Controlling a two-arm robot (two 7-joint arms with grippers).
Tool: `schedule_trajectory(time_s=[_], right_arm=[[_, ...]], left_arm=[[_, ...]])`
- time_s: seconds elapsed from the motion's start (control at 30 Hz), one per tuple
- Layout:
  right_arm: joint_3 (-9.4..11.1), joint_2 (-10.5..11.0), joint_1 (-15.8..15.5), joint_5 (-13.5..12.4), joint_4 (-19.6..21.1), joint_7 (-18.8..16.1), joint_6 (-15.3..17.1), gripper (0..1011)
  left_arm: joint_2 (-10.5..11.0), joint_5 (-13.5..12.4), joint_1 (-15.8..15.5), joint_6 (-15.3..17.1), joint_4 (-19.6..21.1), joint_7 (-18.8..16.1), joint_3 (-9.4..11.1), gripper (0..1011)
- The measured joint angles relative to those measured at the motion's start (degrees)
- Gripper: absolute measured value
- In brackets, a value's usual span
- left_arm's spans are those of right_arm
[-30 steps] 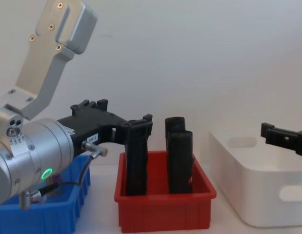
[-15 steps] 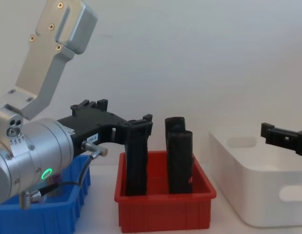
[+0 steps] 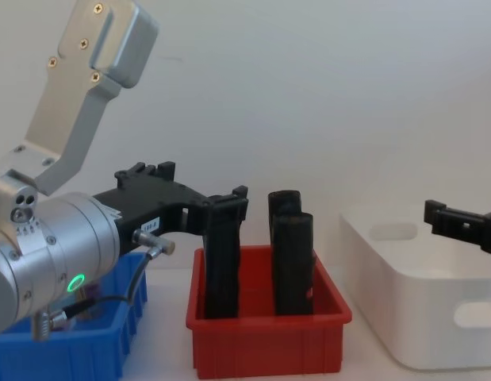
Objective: Pick the cotton swabs from the blue box and place them into the white box.
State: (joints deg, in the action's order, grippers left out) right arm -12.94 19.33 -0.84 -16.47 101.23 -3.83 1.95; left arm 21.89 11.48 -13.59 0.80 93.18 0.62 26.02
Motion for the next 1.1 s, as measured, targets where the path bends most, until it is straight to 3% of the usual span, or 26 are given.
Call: schedule_trajectory(time_s=[1.1], right_arm=[[0.0,0.0,0.0,0.0,0.0,0.0,0.0,1002]], left_arm=[[-0.2,0.6,-0.3,0.5,-0.2,-0.4,-0.4,1004]])
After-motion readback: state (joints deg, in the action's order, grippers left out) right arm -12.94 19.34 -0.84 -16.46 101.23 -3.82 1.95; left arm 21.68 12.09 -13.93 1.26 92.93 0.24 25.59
